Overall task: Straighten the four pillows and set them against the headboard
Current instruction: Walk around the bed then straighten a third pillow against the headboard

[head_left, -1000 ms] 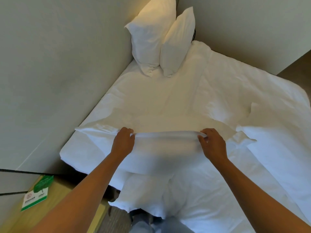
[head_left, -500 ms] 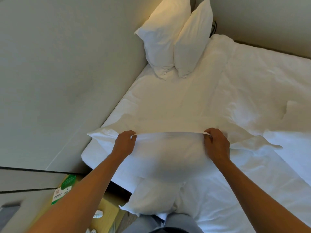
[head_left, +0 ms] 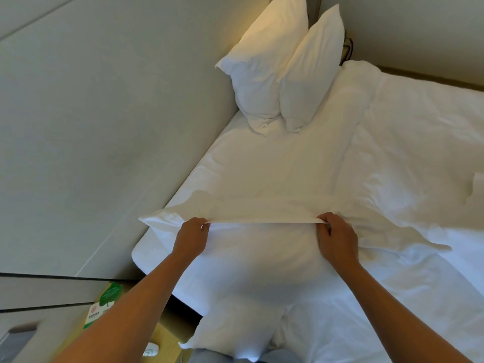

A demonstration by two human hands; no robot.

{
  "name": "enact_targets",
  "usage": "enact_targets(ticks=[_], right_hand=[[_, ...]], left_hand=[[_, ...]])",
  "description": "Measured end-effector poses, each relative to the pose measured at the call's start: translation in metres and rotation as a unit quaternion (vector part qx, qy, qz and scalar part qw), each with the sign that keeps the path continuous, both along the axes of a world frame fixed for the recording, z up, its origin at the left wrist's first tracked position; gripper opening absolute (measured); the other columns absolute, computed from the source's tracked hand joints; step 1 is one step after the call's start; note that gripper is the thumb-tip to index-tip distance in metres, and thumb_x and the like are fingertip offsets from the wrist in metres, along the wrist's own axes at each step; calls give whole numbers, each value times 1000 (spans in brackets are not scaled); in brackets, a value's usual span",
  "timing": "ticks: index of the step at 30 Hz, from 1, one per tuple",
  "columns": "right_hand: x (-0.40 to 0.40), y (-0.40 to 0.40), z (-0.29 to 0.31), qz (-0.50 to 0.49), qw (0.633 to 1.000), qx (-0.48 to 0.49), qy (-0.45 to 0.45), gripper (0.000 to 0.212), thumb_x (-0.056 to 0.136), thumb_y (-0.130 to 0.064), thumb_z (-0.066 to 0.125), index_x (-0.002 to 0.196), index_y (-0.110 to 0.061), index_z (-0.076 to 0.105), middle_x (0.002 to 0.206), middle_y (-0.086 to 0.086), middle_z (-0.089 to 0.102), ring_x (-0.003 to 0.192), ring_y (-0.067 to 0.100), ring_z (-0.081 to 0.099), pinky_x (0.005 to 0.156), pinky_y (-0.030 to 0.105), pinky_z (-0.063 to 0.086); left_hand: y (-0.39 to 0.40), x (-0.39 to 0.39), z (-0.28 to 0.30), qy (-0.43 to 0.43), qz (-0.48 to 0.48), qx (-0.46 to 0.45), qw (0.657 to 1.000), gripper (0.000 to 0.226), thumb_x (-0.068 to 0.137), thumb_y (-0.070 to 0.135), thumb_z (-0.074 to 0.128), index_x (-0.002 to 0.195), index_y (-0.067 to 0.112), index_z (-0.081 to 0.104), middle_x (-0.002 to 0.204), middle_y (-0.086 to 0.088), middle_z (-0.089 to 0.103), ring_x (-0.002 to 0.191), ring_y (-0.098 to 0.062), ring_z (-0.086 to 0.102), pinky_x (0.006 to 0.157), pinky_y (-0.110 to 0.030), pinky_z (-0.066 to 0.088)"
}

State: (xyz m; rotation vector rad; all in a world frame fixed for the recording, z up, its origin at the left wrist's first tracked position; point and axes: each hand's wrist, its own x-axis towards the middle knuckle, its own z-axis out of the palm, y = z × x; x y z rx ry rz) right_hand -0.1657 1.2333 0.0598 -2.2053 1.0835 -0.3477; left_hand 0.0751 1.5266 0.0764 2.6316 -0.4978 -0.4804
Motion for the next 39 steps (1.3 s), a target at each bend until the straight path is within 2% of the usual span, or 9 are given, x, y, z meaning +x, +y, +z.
enact_targets(ticks=[4, 6, 11, 17, 22, 27, 31, 34, 39], right_hand=[[8, 2, 27, 14, 999, -2, -36, 15, 107, -28, 53, 100, -32, 66, 64, -7, 66, 58, 14, 66, 55, 33, 53], [18, 5, 45, 14, 999, -5, -48, 15, 108, -30, 53, 99, -34, 63, 59, -6, 64, 49, 12, 65, 50, 34, 56], [59, 5, 91, 15, 996, -62, -69, 18, 106, -26, 55, 94, -39, 60, 65, -11, 62, 59, 6, 60, 52, 25, 41], [122, 1, 148, 55, 991, -94, -76, 14, 104, -23, 57, 100, -27, 70, 72, -8, 67, 66, 17, 69, 69, 36, 61], [184, 12, 180, 94, 984, -101, -118, 15, 104, -25, 60, 93, -25, 70, 64, -10, 67, 56, 4, 67, 62, 28, 58], [238, 34, 187, 144, 979, -100, -108, 12, 103, -24, 63, 96, -24, 73, 63, -10, 68, 52, -1, 67, 60, 17, 49], [261, 47, 174, 174, 976, -94, -91, 13, 102, -23, 63, 98, -22, 76, 61, -11, 66, 54, -3, 64, 65, 21, 51], [268, 49, 160, 189, 975, -95, -70, 14, 103, -25, 64, 102, -20, 76, 60, -13, 65, 59, -4, 63, 68, 17, 47], [272, 45, 137, 163, 982, -73, -64, 19, 105, -26, 61, 110, -17, 77, 70, -4, 73, 57, -7, 60, 67, 7, 43]], left_hand=[[0, 14, 14, -26, -15, -24, 999, 32, 105, 27, 49, 97, 7, 73, 89, -10, 73, 85, -31, 68, 75, -35, 50], [0, 26, 28, -41, -16, -43, 998, 33, 106, 28, 48, 94, 7, 71, 83, -9, 72, 78, -29, 67, 73, -37, 53], [6, 59, 66, -56, -19, -88, 994, 30, 105, 26, 48, 85, 11, 64, 73, -6, 67, 70, -28, 69, 71, -40, 54], [33, 85, 105, -98, 11, -137, 986, 34, 106, 32, 44, 82, 14, 60, 67, -4, 66, 66, -26, 68, 72, -45, 55], [68, 107, 139, -135, 59, -144, 978, 32, 105, 32, 43, 81, 17, 58, 63, -3, 66, 66, -26, 68, 70, -45, 55], [111, 113, 149, -139, 115, -145, 973, 34, 105, 34, 42, 80, 18, 59, 62, 0, 67, 61, -15, 69, 66, -35, 53], [133, 106, 140, -130, 137, -115, 975, 35, 105, 33, 42, 83, 15, 62, 62, 0, 67, 60, -13, 66, 67, -35, 54], [138, 99, 130, -115, 147, -100, 977, 33, 105, 32, 43, 87, 14, 64, 61, 1, 66, 59, -10, 65, 68, -35, 54], [126, 90, 118, -83, 146, -97, 981, 31, 105, 32, 45, 84, 19, 63, 58, 3, 66, 54, -3, 63, 61, -31, 52]])
